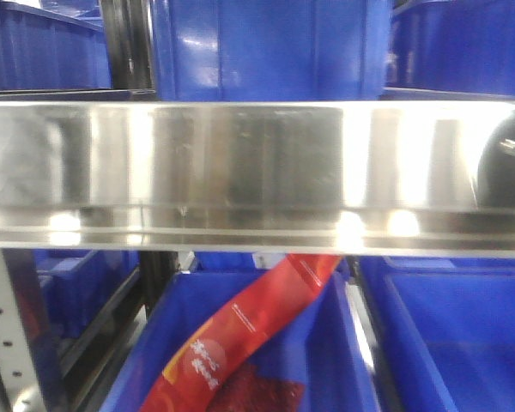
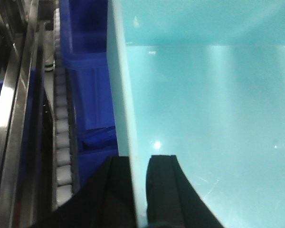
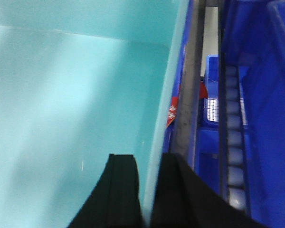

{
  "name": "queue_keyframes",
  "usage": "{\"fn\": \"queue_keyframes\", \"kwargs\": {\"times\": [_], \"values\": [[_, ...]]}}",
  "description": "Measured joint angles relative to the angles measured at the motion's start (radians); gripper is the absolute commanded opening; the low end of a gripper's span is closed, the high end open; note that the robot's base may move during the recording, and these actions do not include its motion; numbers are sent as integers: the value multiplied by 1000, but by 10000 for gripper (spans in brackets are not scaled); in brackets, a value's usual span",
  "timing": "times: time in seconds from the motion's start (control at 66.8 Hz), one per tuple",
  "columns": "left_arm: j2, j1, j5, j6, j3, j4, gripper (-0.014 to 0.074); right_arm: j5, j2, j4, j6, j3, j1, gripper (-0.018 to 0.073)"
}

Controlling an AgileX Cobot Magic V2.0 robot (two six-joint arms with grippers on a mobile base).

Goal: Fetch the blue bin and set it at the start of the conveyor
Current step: 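Lift the turquoise bin with both grippers and pull it off the shelf, then hold the bin in both grippers while the base drives away from the rack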

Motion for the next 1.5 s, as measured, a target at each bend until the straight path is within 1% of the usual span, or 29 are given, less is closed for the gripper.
{"fn": "queue_keyframes", "kwargs": {"times": [0.24, 0.449, 1.497], "values": [[0, 0, -75, 0, 0, 14, -111, -41, 0, -4, 1, 0, 0, -152], [0, 0, -102, 0, 0, 14, -111, -44, 0, -6, 1, 0, 0, -152], [2, 0, -111, 4, 0, 12, -111, -44, 0, -8, 3, 0, 0, -152]]}}
